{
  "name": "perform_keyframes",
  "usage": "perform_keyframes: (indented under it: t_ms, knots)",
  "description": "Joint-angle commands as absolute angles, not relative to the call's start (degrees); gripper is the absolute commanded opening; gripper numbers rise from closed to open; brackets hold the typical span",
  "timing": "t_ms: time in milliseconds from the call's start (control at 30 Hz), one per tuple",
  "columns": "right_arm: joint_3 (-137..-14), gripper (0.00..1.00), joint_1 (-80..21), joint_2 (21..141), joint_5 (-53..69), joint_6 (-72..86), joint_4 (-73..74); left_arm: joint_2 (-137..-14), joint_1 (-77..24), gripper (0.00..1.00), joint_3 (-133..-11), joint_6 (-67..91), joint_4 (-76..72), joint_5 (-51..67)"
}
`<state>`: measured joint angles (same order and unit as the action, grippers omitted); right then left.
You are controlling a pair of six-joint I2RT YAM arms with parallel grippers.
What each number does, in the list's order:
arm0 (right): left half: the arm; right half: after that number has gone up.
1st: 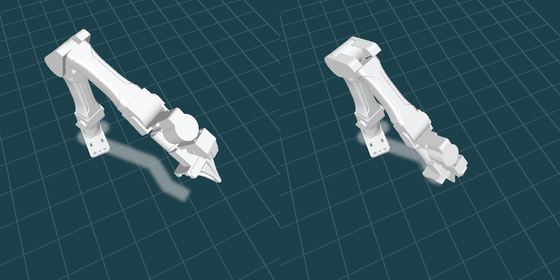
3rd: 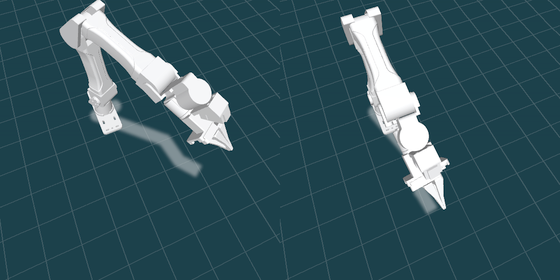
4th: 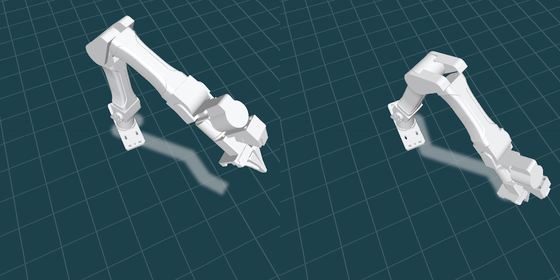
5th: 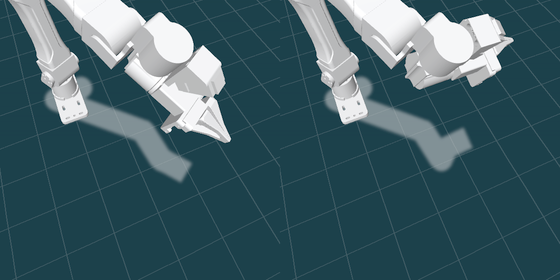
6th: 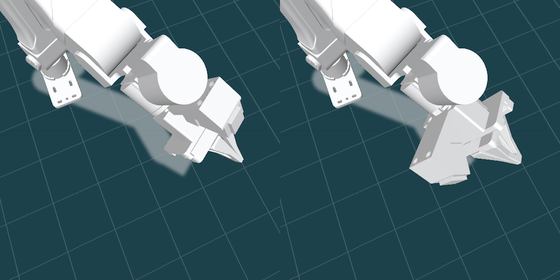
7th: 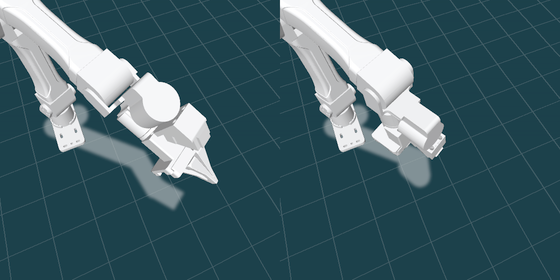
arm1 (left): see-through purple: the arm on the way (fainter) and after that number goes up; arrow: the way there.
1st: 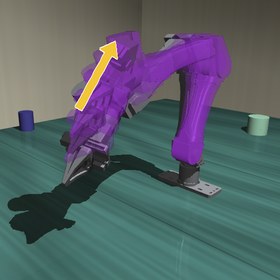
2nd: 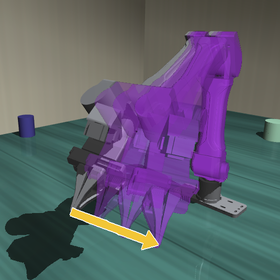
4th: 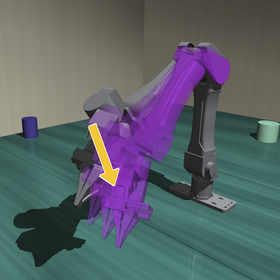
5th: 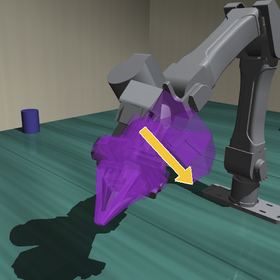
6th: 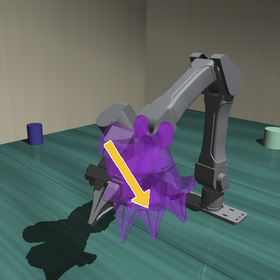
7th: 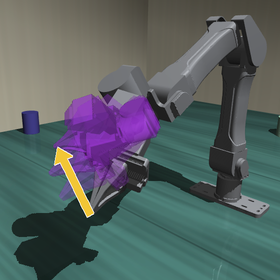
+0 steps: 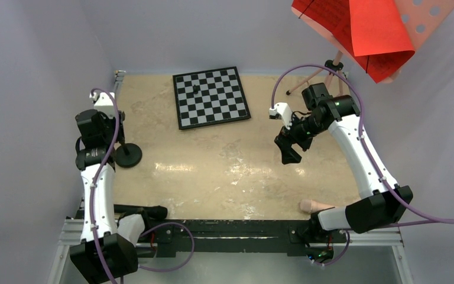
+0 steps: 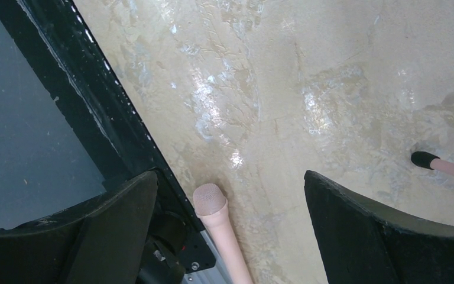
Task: Pack up the instrument practice props
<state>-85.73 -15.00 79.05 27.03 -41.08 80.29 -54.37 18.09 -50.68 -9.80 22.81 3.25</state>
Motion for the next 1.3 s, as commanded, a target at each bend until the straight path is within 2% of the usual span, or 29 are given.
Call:
perform_keyframes:
  t_ms: [0, 267, 300, 333, 400, 467, 633, 667, 700, 733, 1033, 1167, 1267]
  knots:
    - [-86.7, 0.99, -15.4, 77.8, 28.6, -40.3, 81.1, -54.2, 20.2, 0.00, -50.7, -10.7, 14.7, 4.5]
    - [-86.6, 0.99, -15.5, 78.0, 29.0, -40.0, 80.9, -54.6, 21.4, 0.00, -49.2, -10.7, 17.4, 5.7]
    - [-86.7, 0.99, -15.5, 78.0, 29.0, -40.0, 81.0, -54.5, 21.5, 0.11, -49.5, -10.6, 18.1, 6.3]
    - [-86.8, 0.99, -15.5, 78.0, 29.0, -40.0, 81.1, -54.3, 21.5, 0.39, -49.8, -10.5, 19.1, 6.8]
    - [-86.7, 0.99, -15.4, 78.1, 29.0, -40.0, 81.0, -53.8, 21.5, 0.60, -50.1, -9.5, 20.1, 6.3]
    - [-86.4, 0.99, -15.5, 77.9, 29.1, -40.0, 81.0, -53.4, 21.5, 0.69, -50.7, -9.5, 21.5, 6.0]
    - [-85.2, 0.99, -15.5, 77.3, 29.3, -40.0, 81.1, -52.0, 21.5, 0.83, -52.1, -9.4, 23.4, 5.8]
    - [-85.3, 0.99, -15.5, 77.2, 29.5, -40.0, 81.2, -51.6, 21.5, 0.87, -52.6, -9.3, 23.6, 5.8]
    - [-85.4, 0.99, -15.5, 77.1, 29.6, -40.0, 81.3, -51.1, 21.5, 0.96, -53.0, -8.9, 23.9, 5.6]
    - [-85.6, 0.99, -15.5, 77.1, 29.7, -40.0, 81.3, -50.8, 21.5, 0.99, -53.6, -8.6, 24.3, 5.4]
    - [-88.1, 0.99, -15.5, 77.4, 31.8, -39.9, 82.5, -48.1, 21.5, 0.99, -61.2, -7.5, 27.8, 6.4]
    - [-92.0, 0.99, -15.4, 76.8, 32.6, -39.1, 83.3, -48.6, 20.9, 0.99, -65.7, -8.0, 25.4, 12.9]
    - [-92.0, 0.99, -15.5, 73.8, 33.3, -39.7, 82.1, -49.7, 19.7, 0.99, -67.5, -6.8, 19.5, 24.2]
